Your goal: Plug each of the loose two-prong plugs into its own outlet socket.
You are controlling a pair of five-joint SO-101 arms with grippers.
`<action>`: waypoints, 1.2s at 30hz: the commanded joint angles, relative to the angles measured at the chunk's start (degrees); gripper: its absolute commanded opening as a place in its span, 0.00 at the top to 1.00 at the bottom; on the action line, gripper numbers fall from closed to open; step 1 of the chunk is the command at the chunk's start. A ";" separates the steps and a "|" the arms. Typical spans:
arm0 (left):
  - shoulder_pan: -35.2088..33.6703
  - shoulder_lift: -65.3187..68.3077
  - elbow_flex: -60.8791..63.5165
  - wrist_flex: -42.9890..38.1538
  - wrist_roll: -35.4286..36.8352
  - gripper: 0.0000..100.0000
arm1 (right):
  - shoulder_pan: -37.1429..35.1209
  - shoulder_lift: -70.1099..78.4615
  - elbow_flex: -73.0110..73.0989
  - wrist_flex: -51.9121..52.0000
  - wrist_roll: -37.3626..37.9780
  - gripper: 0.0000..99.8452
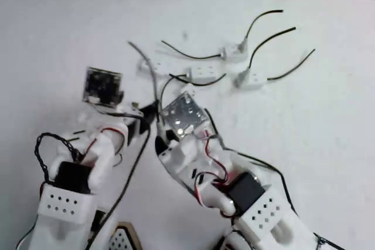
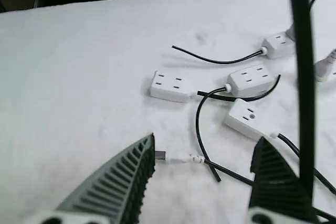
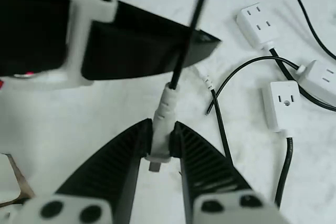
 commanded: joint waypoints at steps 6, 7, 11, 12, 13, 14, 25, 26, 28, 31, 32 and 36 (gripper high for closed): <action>8.92 -1.10 -6.24 9.41 -2.37 0.71 | 0.13 -1.10 -0.44 -1.10 -0.18 0.98; 9.36 -1.10 -6.95 10.20 -2.37 0.71 | 0.66 -1.10 -0.44 -1.10 -0.18 0.98; 9.71 -1.10 -7.91 11.34 -2.37 0.70 | 2.42 -1.10 -0.44 -1.10 -0.26 0.98; 9.45 -1.01 -7.91 10.90 -2.37 0.70 | 3.03 -1.10 -0.44 -1.10 -0.35 0.98; 8.92 -0.75 -8.09 10.73 -2.37 0.70 | 3.91 -1.10 -0.44 -1.10 -0.35 0.98; 7.78 -0.66 -8.09 10.20 -2.37 0.70 | 5.14 -1.10 -0.44 -1.19 -0.35 0.98; -3.65 9.10 -10.20 2.73 -14.86 0.70 | 25.10 -1.01 4.57 -16.66 -3.34 0.98; -4.00 12.18 -11.60 2.46 -16.70 0.70 | 26.42 -1.01 5.01 -18.15 -4.04 0.98; -4.00 19.21 -15.30 2.29 -21.19 0.70 | 28.70 -1.01 5.54 -20.00 -5.36 0.98; -4.09 30.73 -22.68 2.46 -30.51 0.70 | 30.99 -1.01 5.54 -20.62 -7.65 0.98; -4.09 34.51 -25.49 2.73 -34.02 0.70 | 31.52 -1.01 5.54 -20.70 -8.00 0.98; -4.09 48.92 -36.31 2.73 -47.12 0.70 | 33.89 -1.01 5.54 -22.20 -9.05 0.98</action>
